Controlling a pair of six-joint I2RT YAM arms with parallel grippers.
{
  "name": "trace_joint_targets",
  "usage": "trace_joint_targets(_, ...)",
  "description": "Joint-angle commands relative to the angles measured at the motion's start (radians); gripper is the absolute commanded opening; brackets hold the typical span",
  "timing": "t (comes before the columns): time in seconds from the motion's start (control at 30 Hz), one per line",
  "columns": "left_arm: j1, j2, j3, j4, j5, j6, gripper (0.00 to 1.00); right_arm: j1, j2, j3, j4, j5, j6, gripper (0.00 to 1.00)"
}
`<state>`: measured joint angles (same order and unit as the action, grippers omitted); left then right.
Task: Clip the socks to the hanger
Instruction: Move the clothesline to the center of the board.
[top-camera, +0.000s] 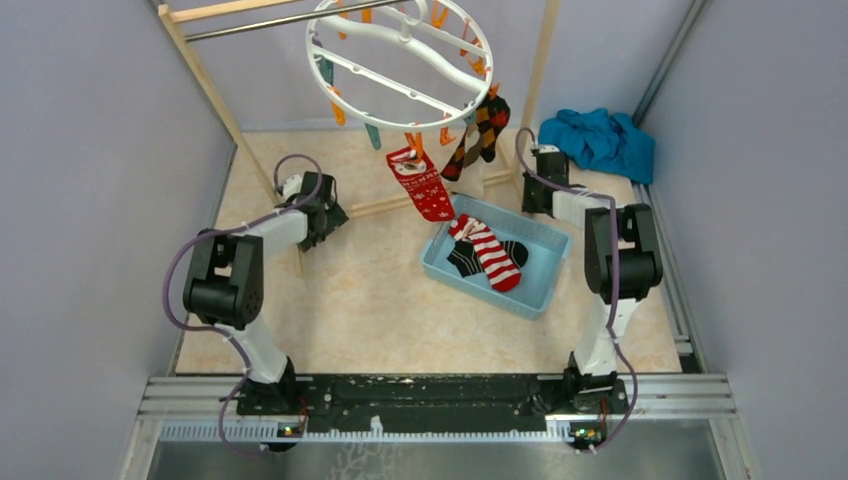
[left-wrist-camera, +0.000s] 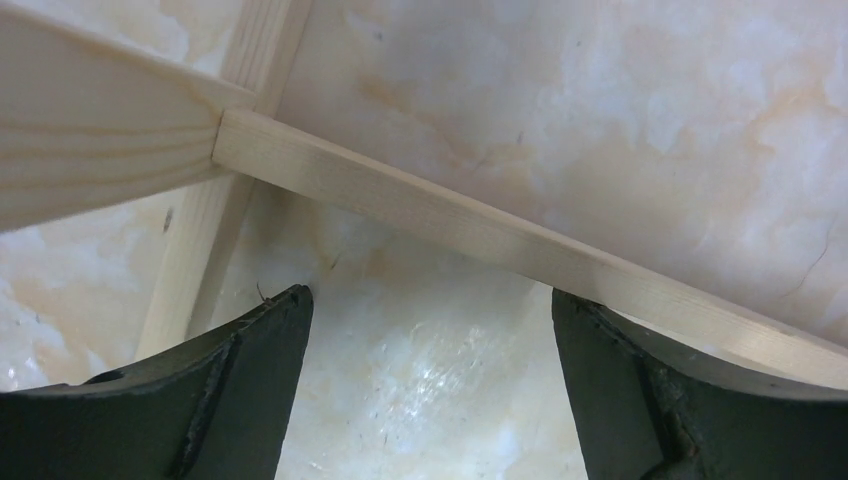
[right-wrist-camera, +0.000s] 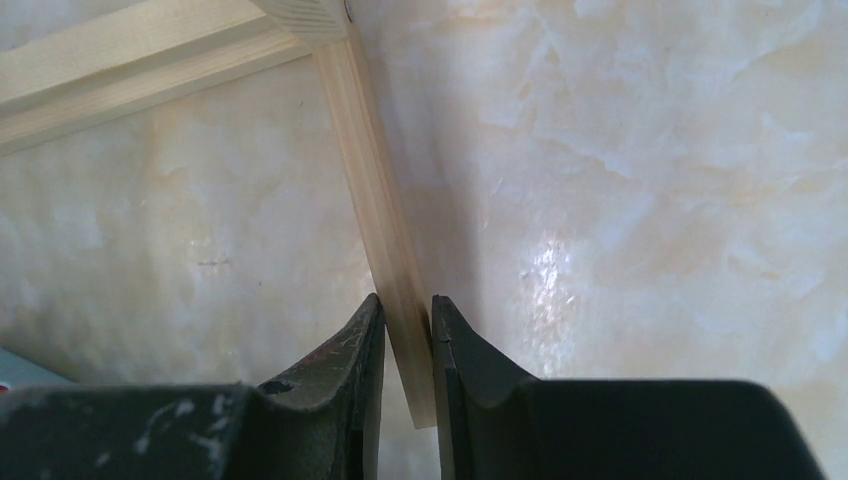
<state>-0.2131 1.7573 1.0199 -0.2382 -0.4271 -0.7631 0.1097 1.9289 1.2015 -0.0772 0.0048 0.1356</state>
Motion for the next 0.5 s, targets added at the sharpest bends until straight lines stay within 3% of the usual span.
trace_joint_targets(0.0, 0.025, 0.040, 0.053, 0.026, 0.046, 0.007, 0.95, 0.039, -0.037, -0.056, -0.134, 0.061, 0.034, 0.00)
trace_joint_targets(0.13, 0.027, 0.032, 0.057, 0.027, 0.092, 0.007, 0.95, 0.039, -0.065, -0.074, -0.117, 0.080, 0.050, 0.00)
trace_joint_targets(0.2, 0.025, 0.006, 0.042, 0.041, 0.109, 0.011, 0.96, 0.039, -0.089, -0.063, -0.113, 0.107, 0.059, 0.17)
trace_joint_targets(0.3, 0.012, -0.058, 0.022, 0.068, 0.121, 0.027, 0.98, 0.039, -0.130, -0.032, -0.118, 0.152, 0.068, 0.57)
trace_joint_targets(0.37, 0.005, -0.116, 0.021, 0.075, 0.132, 0.036, 0.98, 0.039, -0.167, -0.006, -0.128, 0.163, 0.068, 0.69)
trace_joint_targets(0.47, -0.005, -0.183, 0.031, 0.078, 0.157, 0.042, 0.98, 0.039, -0.208, 0.031, -0.150, 0.182, 0.071, 0.76)
